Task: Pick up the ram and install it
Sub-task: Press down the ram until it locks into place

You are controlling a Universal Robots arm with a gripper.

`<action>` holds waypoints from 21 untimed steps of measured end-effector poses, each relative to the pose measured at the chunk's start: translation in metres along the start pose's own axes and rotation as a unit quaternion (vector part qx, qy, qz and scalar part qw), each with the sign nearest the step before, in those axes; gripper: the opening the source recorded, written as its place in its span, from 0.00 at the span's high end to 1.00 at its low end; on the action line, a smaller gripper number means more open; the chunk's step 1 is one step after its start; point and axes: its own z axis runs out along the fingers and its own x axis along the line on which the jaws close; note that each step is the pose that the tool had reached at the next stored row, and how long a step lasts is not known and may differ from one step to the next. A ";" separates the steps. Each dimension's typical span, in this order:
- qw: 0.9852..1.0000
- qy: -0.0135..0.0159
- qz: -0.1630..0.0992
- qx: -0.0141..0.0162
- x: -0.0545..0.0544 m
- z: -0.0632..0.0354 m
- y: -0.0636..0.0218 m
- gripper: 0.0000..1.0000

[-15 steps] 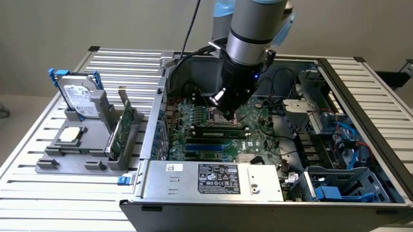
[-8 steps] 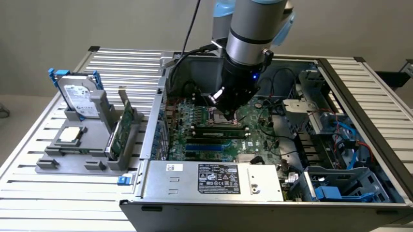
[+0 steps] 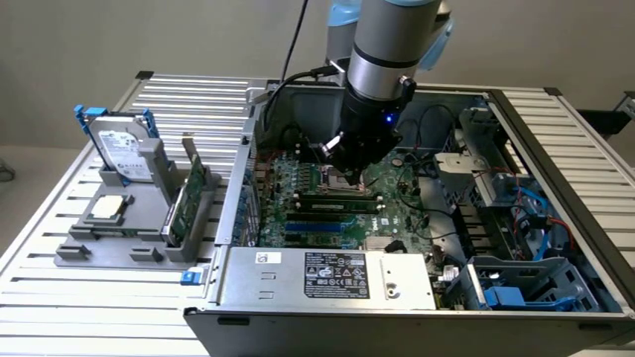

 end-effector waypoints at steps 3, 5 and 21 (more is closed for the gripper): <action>1.000 -0.001 0.022 0.000 0.000 0.0001 0.0000 0.89; 0.999 -0.002 0.037 0.000 0.000 0.0000 0.0000 0.89; 0.989 -0.007 0.147 0.001 0.000 0.0000 0.0000 0.89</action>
